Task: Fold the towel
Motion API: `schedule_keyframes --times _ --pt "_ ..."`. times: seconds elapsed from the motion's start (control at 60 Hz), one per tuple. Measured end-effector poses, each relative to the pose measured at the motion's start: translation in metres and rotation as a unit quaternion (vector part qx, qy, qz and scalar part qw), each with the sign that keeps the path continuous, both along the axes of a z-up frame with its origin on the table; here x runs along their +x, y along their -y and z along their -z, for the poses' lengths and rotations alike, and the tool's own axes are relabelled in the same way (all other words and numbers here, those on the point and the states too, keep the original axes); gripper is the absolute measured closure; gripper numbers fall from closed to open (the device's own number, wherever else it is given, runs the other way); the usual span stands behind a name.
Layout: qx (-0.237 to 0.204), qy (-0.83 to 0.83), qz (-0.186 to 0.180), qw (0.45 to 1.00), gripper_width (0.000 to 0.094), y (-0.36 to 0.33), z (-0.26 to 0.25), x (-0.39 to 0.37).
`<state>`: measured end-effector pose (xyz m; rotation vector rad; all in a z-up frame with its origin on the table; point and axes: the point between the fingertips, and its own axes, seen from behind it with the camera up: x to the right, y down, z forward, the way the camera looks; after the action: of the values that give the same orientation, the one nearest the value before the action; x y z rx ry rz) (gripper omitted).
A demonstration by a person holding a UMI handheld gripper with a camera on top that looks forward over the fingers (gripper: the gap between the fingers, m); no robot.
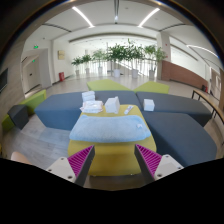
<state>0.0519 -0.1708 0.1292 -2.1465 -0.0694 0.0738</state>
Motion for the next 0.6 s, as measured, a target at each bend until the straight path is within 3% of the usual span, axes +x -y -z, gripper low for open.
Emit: schedule_keyframes --times 0.083,0.283,0.417,0.6 --pt "0.000 0.006 -0.008 1.000 0.0114 -0.004 -0.003 -0.015" --pt "-0.017 0.056 -0.073 0.996 0.0115 -0.041 0.015 -0.087" --pt "-0.030 0.063 -0.120 0.990 0.0138 -0.100 0.059 -0.158" --pt "-0.053 0.073 -0.117 0.989 0.0204 -0.158 0.111 -0.221"
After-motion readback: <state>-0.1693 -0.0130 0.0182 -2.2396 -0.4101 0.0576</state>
